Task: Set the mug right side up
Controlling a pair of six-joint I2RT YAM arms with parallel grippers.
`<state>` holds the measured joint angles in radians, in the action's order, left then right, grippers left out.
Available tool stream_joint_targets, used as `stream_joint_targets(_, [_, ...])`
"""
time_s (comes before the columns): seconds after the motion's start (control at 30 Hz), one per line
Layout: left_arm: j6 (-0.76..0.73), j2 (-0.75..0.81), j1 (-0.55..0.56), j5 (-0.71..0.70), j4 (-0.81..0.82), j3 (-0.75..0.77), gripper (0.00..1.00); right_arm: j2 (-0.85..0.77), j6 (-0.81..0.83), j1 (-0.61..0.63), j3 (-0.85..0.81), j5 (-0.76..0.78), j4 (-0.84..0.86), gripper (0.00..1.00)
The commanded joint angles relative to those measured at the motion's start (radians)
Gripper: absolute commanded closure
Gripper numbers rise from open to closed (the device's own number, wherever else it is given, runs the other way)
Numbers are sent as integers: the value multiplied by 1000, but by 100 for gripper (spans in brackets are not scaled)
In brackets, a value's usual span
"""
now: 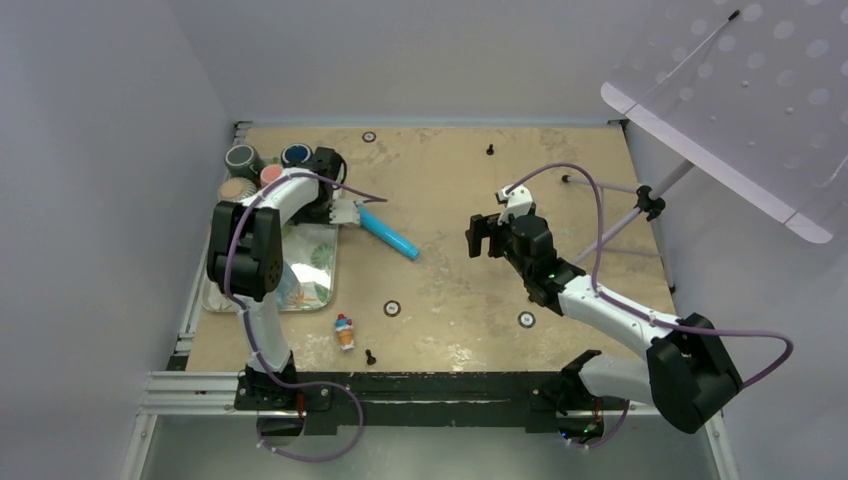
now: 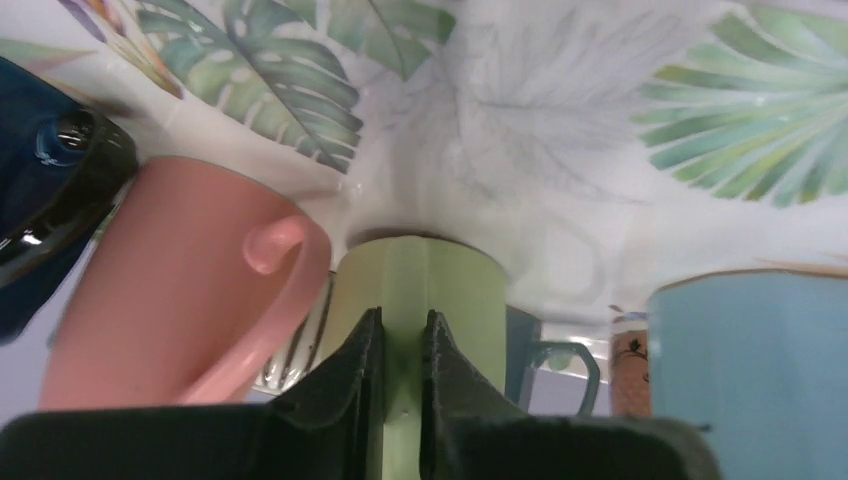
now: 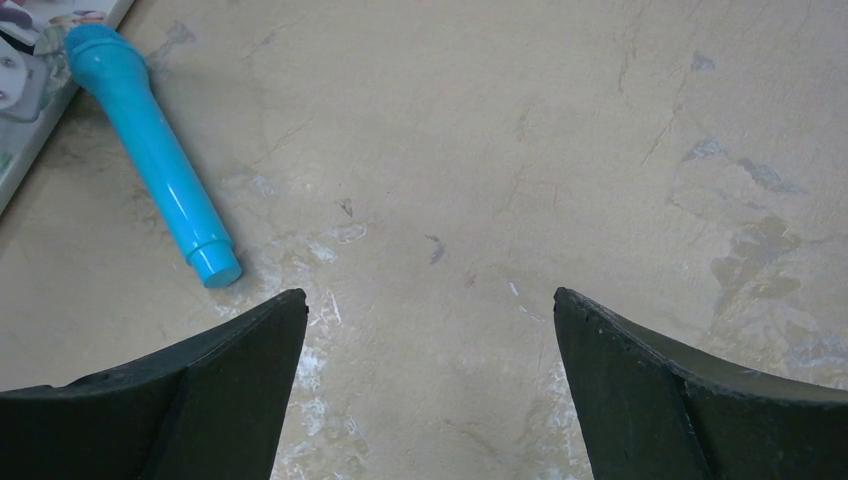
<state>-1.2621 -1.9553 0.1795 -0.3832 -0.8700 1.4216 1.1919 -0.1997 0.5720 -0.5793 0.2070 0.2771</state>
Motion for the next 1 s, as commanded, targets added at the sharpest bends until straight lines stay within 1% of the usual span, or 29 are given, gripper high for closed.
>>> stream_joint_targets(0.0, [25, 28, 3, 6, 12, -13, 100, -32, 14, 1, -24, -15, 38, 4])
stream_joint_targets(0.2, [110, 178, 9, 153, -57, 44, 100, -18, 15, 1, -31, -22, 40, 4])
stream_joint_targets(0.3, [177, 248, 9, 241, -105, 97, 100, -16, 16, 2, -34, -38, 44, 4])
stream_joint_targets(0.4, [246, 295, 8, 317, -118, 129, 100, -34, 16, 1, -29, -61, 57, 4])
stream_joint_targets(0.53, [360, 320, 5, 376, -133, 178, 100, -49, 17, 3, -31, -165, 87, 4])
stream_joint_targets(0.63, [526, 328, 2, 463, -142, 246, 100, -48, -21, 12, -60, -271, 106, 2])
stream_joint_targets(0.7, [642, 329, 2, 515, -155, 301, 100, -30, -81, 46, -80, -355, 171, 2])
stream_joint_targets(0.77, [748, 331, 2, 584, -186, 363, 100, 24, -178, 81, -107, -476, 302, 2])
stream_joint_targets(0.83, [831, 340, 2, 653, -218, 428, 100, 126, -307, 99, -157, -632, 510, 2])
stream_joint_targets(0.9, [890, 361, 2, 713, -225, 448, 100, 268, -448, 105, -246, -773, 623, 2])
stream_joint_targets(0.97, [927, 399, 2, 775, -220, 447, 100, 405, -583, 105, -344, -867, 728, 2])
